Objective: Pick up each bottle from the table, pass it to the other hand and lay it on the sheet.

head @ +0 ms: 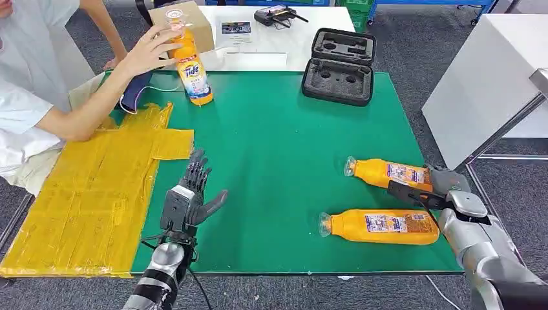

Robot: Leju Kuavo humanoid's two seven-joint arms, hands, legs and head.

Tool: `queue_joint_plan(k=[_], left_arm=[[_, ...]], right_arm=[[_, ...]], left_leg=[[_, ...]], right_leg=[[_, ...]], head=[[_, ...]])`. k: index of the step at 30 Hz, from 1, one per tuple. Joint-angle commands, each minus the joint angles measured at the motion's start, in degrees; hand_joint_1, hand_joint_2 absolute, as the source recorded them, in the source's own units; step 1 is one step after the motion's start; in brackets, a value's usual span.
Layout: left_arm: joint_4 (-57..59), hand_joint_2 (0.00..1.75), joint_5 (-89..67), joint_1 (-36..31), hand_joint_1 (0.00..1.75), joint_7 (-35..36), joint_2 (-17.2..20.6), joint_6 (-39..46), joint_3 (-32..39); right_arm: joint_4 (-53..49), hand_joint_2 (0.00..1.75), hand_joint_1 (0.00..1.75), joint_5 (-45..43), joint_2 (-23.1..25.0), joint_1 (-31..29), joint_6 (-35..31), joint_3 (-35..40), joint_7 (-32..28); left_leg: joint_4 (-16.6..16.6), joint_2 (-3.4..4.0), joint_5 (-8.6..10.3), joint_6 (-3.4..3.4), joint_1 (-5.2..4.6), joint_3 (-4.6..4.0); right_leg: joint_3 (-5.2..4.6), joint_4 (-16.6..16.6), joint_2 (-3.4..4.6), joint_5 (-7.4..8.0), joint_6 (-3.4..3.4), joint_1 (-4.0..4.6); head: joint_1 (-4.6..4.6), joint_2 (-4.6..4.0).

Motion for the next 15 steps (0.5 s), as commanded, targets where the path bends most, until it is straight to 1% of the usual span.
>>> queue_joint_plan(k=[1,2,3,6,10,15], left_arm=[[4.4,1.75,0.4,-2.5,0.00,-0.9,0.5,0.4,-2.5],[3.9,1.75,0.6,-2.3,0.00,-0.8,0.5,0.5,-2.5],[3.7,1.75,0.6,-2.2,0.00,-0.7,0.6,0.5,-2.5],[3.6,1.75,0.7,-2.2,0.00,-0.7,0.7,0.4,-2.5],[3.6,1.75,0.7,-2.1,0.00,-0.7,0.7,0.4,-2.5],[3.3,1.75,1.0,-1.6,0.00,-0.4,0.9,0.8,-2.0]], right_arm=[[6.1,1.75,1.71,0.6,0.6,4.1,3.1,-1.7,-2.4],[6.0,1.75,1.75,0.8,0.8,4.2,2.8,-1.7,-2.6],[5.8,1.75,1.75,1.0,1.0,4.1,2.5,-1.6,-2.7],[5.8,1.75,1.75,1.0,1.2,4.1,2.5,-1.6,-2.7],[5.8,1.75,1.75,1.0,1.2,4.0,2.5,-1.6,-2.6],[4.3,1.75,1.75,1.4,2.8,4.0,0.0,-1.1,-4.4]], left_leg=[[-0.1,-0.20,-0.03,-0.10,0.15,0.22],[0.0,-0.14,-0.03,-0.08,0.13,0.20],[-0.1,-0.21,-0.05,-0.13,0.18,0.30],[0.0,-0.10,-0.04,-0.08,0.14,0.25],[-0.1,-0.17,-0.04,-0.14,0.18,0.37],[-0.1,-0.06,-0.04,-0.10,0.16,0.33]], right_leg=[[0.35,-0.2,-0.18,-0.06,-0.10,0.15],[0.29,-0.2,-0.13,-0.05,-0.08,0.12],[0.46,-0.2,-0.18,-0.07,-0.12,0.17],[0.34,-0.2,-0.08,-0.03,-0.08,0.13],[0.52,-0.3,-0.14,-0.06,-0.13,0.17],[0.44,-0.2,-0.04,-0.03,-0.09,0.15]], head=[[-0.02,0.00],[-0.02,0.00],[0.00,0.00],[-0.02,0.00],[-0.02,0.00],[-0.02,0.00]])
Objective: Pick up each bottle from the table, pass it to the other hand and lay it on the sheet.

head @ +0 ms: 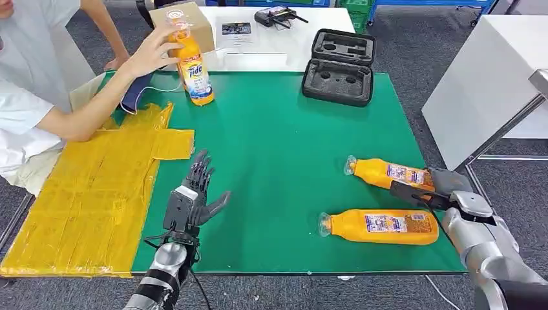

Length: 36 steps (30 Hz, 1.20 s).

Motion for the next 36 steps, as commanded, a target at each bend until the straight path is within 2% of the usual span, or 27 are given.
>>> queue_joint_plan(k=[1,4,7,11,14,19,22,26,31,32,34,36], left_arm=[[2.4,1.75,0.4,-1.2,0.00,0.6,1.0,0.5,-0.4],[-0.1,1.75,0.3,0.5,0.00,1.2,1.2,0.9,0.2],[-1.9,1.75,0.0,1.5,0.00,1.9,1.2,0.5,0.1],[-4.5,1.75,-0.9,3.1,0.00,3.0,0.8,0.3,0.1],[-5.9,1.75,-1.6,3.7,0.00,3.6,0.5,0.3,-0.2],[-5.7,1.75,-1.6,3.5,0.00,3.7,0.5,0.2,0.0],[-6.0,1.75,-1.8,3.6,0.00,3.8,0.3,0.3,0.4],[-6.5,1.75,-2.1,4.0,0.00,4.1,-0.1,0.0,0.8],[-5.8,1.75,-1.8,4.0,0.00,4.4,-0.2,0.1,1.9],[-5.7,1.75,-1.8,4.0,0.00,4.4,-0.3,0.0,2.1],[-5.6,1.75,-1.9,3.9,0.00,4.3,-0.5,-0.1,2.3],[-5.3,1.75,-2.3,3.6,0.00,4.2,-0.7,-0.1,2.5]], right_arm=[[3.1,1.75,1.75,0.6,3.8,3.5,-2.1,0.3,-2.6],[-0.1,1.75,1.75,-2.3,7.3,2.6,-7.9,-1.7,-5.3],[-1.6,1.75,1.75,-2.7,8.4,2.3,-7.3,-1.6,-4.7],[-8.7,1.75,1.75,-8.4,12.7,2.7,-13.3,-4.8,-8.8],[-15.2,1.75,1.75,-10.3,15.0,4.2,-12.1,-4.0,-8.2],[-16.0,1.75,1.75,-11.0,14.6,4.8,-11.6,-3.7,-7.9],[-18.6,1.75,1.75,-13.0,16.1,5.2,-14.1,-3.6,-9.2],[-26.0,1.75,1.75,-14.8,18.8,6.8,-15.0,-2.2,-8.0],[-32.2,1.75,1.75,-17.5,21.7,9.6,-14.9,-0.6,-8.7],[-33.1,1.75,1.75,-17.8,22.0,10.0,-14.6,0.0,-8.7],[-34.7,1.75,1.75,-20.3,23.1,10.7,-13.6,0.3,-9.7],[-37.8,1.75,1.75,-26.4,25.1,12.2,-11.0,0.3,-12.7]], left_leg=[[-0.1,-0.05,-0.06,-0.15,0.16,0.28],[-0.1,0.13,-0.06,-0.11,0.13,0.19],[0.0,0.38,-0.12,-0.13,0.12,0.16],[-0.1,0.55,-0.18,-0.14,0.09,0.17],[0.0,0.69,-0.22,-0.20,0.11,0.17],[0.0,0.32,-0.11,-0.12,0.10,-0.06],[0.0,0.20,-0.13,-0.12,0.11,-0.11],[0.0,0.26,-0.11,-0.11,0.06,-0.33],[0.0,0.25,-0.15,-0.15,0.07,-0.28],[0.0,0.34,-0.30,-0.26,0.14,-0.01],[0.0,0.29,-0.16,-0.15,0.11,-0.27],[0.0,0.31,-0.24,-0.19,0.14,-0.18]], right_leg=[[0.39,-0.2,-0.01,-0.04,-0.14,0.16],[0.27,-0.2,0.14,0.01,-0.10,0.14],[0.20,-0.1,0.38,0.04,-0.12,0.14],[0.07,-0.1,0.55,0.05,-0.11,0.13],[0.03,0.0,0.71,0.04,-0.16,0.16],[-0.08,0.0,0.34,-0.02,-0.09,0.14],[-0.06,0.0,0.22,-0.06,-0.10,0.14],[-0.27,0.0,0.27,-0.01,-0.09,0.10],[-0.24,0.0,0.27,-0.05,-0.13,0.12],[0.03,0.0,0.38,-0.18,-0.23,0.18],[-0.24,0.0,0.31,-0.04,-0.13,0.15],[-0.12,0.0,0.33,-0.12,-0.16,0.19]], head=[[-0.02,0.00],[0.00,0.00],[0.00,0.00],[-0.02,0.00],[-0.04,0.00],[-0.04,0.00],[-0.02,0.00],[-0.02,0.00],[-0.02,0.00],[-0.02,0.00],[-0.02,0.00],[-0.02,0.00]])
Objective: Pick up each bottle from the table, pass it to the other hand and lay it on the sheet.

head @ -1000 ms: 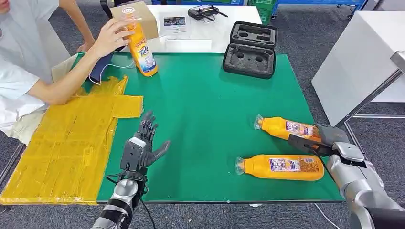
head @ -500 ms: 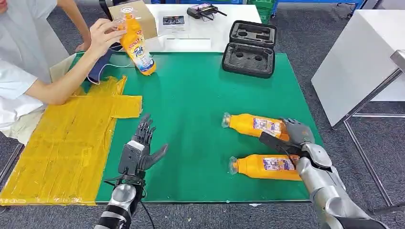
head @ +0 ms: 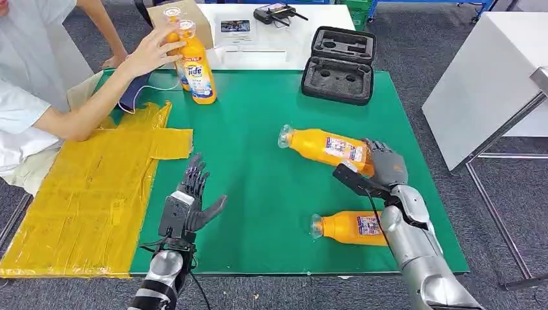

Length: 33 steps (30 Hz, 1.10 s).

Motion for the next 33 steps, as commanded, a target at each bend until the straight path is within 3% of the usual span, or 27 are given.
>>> queue_joint_plan(k=[1,4,8,12,16,19,21,33], left_arm=[[2.5,1.75,-0.7,-1.4,0.00,0.1,-0.5,-0.4,2.0],[3.4,1.75,-1.2,-2.1,0.00,-0.2,-0.9,-0.3,2.0],[4.1,1.75,-1.5,-2.9,0.00,-0.3,-1.3,-0.4,1.5],[4.4,1.75,-1.6,-3.0,0.00,-0.3,-1.3,-0.4,1.4],[5.5,1.75,-1.0,-4.4,0.00,-0.2,-1.2,-0.3,1.9],[6.1,1.75,-0.7,-4.9,0.00,-0.2,-0.9,-0.6,2.4],[5.6,1.75,-0.8,-4.5,0.00,-0.2,-0.9,-0.5,2.4],[5.1,1.75,-0.5,-4.6,0.00,0.2,-1.1,-0.8,2.2]], right_arm=[[-13.4,1.75,1.75,-13.4,8.0,4.7,5.7,2.6,-5.5],[-16.3,1.75,1.75,-21.1,11.6,7.2,10.0,3.6,-7.8],[-15.6,1.75,1.75,-23.2,14.7,9.0,11.9,6.9,-8.8],[-14.6,1.75,1.75,-24.4,14.7,8.9,12.3,8.0,-9.1],[-4.6,1.75,1.75,-23.0,17.8,7.8,15.1,14.0,-9.7],[-0.7,1.75,1.75,-24.4,19.6,8.1,14.6,17.4,-12.0],[-1.0,1.75,1.75,-21.0,19.8,8.8,10.6,19.9,-11.4],[5.5,1.75,1.75,-21.3,20.4,9.1,11.2,22.5,-10.9]], left_leg=[[0.0,0.21,-0.10,-0.09,0.04,0.16],[0.0,0.16,-0.10,-0.11,0.05,0.16],[0.0,0.13,-0.10,-0.10,0.07,0.15],[0.0,0.16,-0.16,-0.15,0.11,0.26],[0.0,0.15,-0.07,-0.09,0.08,0.11],[-0.1,0.38,-0.15,-0.15,0.12,0.32],[-0.1,0.28,-0.14,-0.16,0.12,0.32],[-0.1,0.03,-0.11,-0.14,0.13,0.20]], right_leg=[[0.10,0.0,0.22,-0.05,-0.09,0.04],[0.11,0.0,0.17,-0.07,-0.11,0.05],[0.11,0.0,0.14,-0.08,-0.10,0.05],[0.21,0.0,0.17,-0.14,-0.16,0.09],[0.06,-0.1,0.16,-0.06,-0.11,0.06],[0.22,-0.1,0.35,-0.06,-0.17,0.10],[0.23,-0.1,0.23,-0.10,-0.18,0.10],[0.16,-0.1,0.03,-0.17,-0.19,0.09]], head=[[0.00,0.00],[0.00,0.00],[0.00,0.00],[0.02,0.00],[0.02,0.00],[0.02,0.00],[0.02,0.00],[0.02,0.00]])
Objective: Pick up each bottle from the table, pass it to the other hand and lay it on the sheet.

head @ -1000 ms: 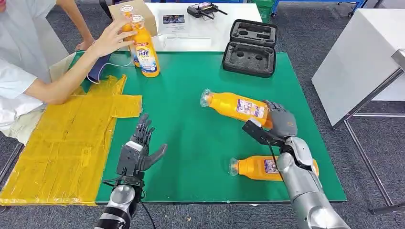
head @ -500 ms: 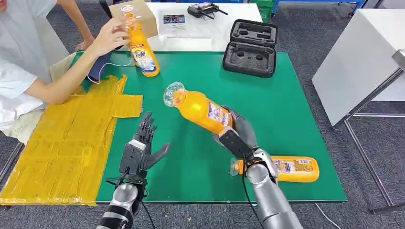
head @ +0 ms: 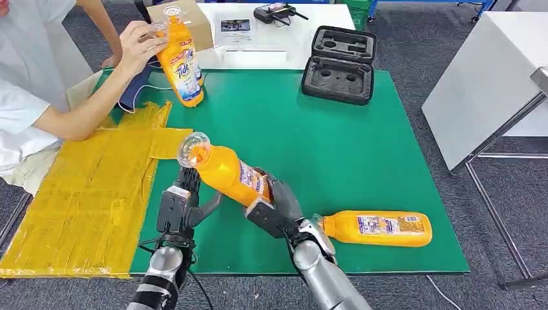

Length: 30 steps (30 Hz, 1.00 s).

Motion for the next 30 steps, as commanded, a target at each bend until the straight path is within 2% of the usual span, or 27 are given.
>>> queue_joint_plan(k=[1,4,8,10,11,24,30], left_arm=[[3.4,1.75,0.3,-3.2,0.00,0.4,0.3,-0.3,-0.5],[3.8,1.75,0.8,-3.2,0.00,0.4,0.2,-0.5,-0.8],[3.8,1.75,0.9,-3.2,0.00,0.3,0.2,-0.3,-0.9],[3.7,1.75,1.0,-3.1,0.00,0.2,0.3,-0.3,-1.1],[3.6,1.75,1.1,-2.9,0.00,0.2,0.3,-0.3,-1.1],[3.3,1.75,1.2,-2.1,0.00,0.1,0.3,-0.7,-1.6],[1.9,1.75,2.1,-0.1,0.00,-0.2,0.2,-5.8,-5.2]], right_arm=[[10.1,1.75,1.75,0.8,0.2,-1.0,-0.1,5.2,-0.7],[11.7,1.75,1.75,0.3,0.1,-1.1,-0.7,4.9,-0.8],[12.2,1.75,1.75,0.3,-0.1,-1.2,-0.9,4.7,-1.0],[12.2,1.75,1.75,-0.3,-0.1,-1.1,-1.0,3.9,-1.1],[12.1,1.75,1.75,-0.5,-0.3,-1.0,-1.1,3.6,-1.2],[7.3,1.75,1.75,-2.5,-1.1,0.2,-1.1,0.2,-2.0],[2.3,1.75,1.75,-6.5,-1.6,1.0,-1.0,-4.8,-2.6]], left_leg=[[0.0,-0.02,-0.06,-0.08,0.07,0.20],[0.0,-0.01,-0.16,-0.15,0.11,0.41],[0.0,-0.05,-0.04,-0.07,0.07,0.17],[0.0,-0.05,-0.21,-0.17,0.14,0.52],[0.0,-0.05,-0.08,-0.09,0.07,0.23],[0.0,-0.06,-0.09,-0.09,0.05,0.22],[0.0,-0.10,-0.09,-0.08,0.04,0.22]], right_leg=[[0.25,-0.1,0.00,-0.06,-0.07,0.06],[0.49,-0.1,0.03,-0.15,-0.13,0.11],[0.21,-0.1,-0.03,-0.05,-0.06,0.07],[0.61,-0.1,0.00,-0.20,-0.15,0.14],[0.29,-0.1,-0.03,-0.09,-0.07,0.07],[0.26,-0.1,-0.04,-0.10,-0.07,0.05],[0.27,-0.1,-0.08,-0.12,-0.06,0.04]], head=[[0.00,0.00],[0.00,0.00],[0.00,0.00],[0.00,0.00],[0.00,0.00],[0.00,0.00],[0.00,0.00]])
